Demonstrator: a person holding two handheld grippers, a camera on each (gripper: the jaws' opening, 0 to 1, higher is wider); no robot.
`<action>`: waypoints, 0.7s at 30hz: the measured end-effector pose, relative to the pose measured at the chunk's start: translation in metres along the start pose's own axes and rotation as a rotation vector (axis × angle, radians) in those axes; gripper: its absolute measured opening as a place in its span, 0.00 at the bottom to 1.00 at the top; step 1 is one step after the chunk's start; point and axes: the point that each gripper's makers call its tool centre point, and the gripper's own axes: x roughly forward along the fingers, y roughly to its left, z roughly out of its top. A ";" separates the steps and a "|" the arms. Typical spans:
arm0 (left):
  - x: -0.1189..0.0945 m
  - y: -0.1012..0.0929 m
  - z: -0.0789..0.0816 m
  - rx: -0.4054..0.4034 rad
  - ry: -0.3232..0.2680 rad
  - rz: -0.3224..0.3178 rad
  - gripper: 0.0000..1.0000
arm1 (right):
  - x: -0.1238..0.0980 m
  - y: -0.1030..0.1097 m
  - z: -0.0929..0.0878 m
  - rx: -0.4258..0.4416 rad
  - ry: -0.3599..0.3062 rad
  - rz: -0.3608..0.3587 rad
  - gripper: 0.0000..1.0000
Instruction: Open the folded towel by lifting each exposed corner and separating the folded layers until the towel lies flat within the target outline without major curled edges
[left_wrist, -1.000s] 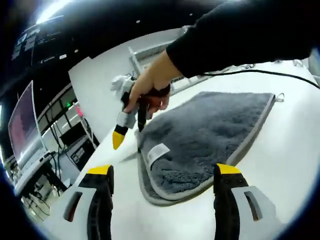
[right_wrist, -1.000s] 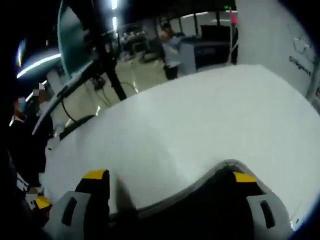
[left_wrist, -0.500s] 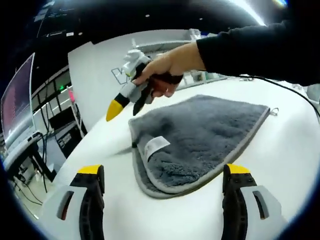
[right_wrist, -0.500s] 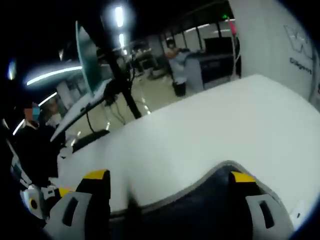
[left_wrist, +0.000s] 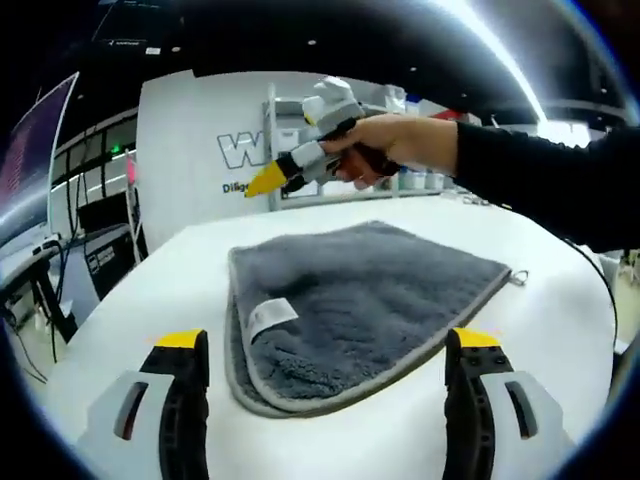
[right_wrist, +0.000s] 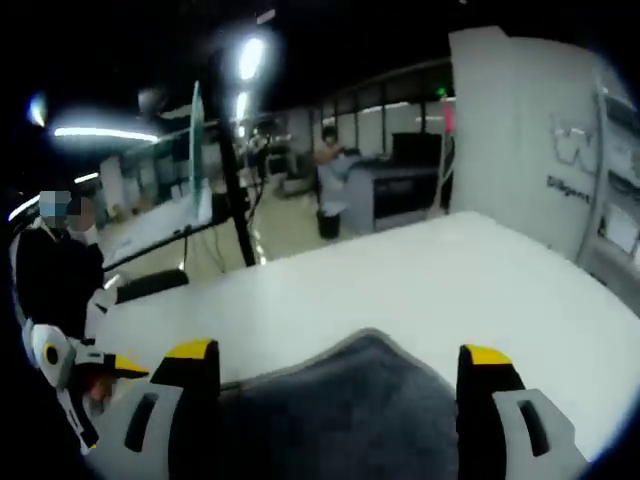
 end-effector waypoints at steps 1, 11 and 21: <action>0.000 -0.001 0.002 -0.016 -0.006 -0.002 0.96 | -0.012 -0.002 0.003 -0.023 -0.019 -0.020 0.99; 0.002 0.004 0.006 -0.070 -0.028 0.045 0.95 | -0.088 -0.008 0.008 -0.043 -0.120 -0.102 0.97; -0.003 0.011 0.015 -0.077 -0.080 0.120 0.95 | -0.141 -0.028 -0.005 -0.004 -0.232 -0.176 0.97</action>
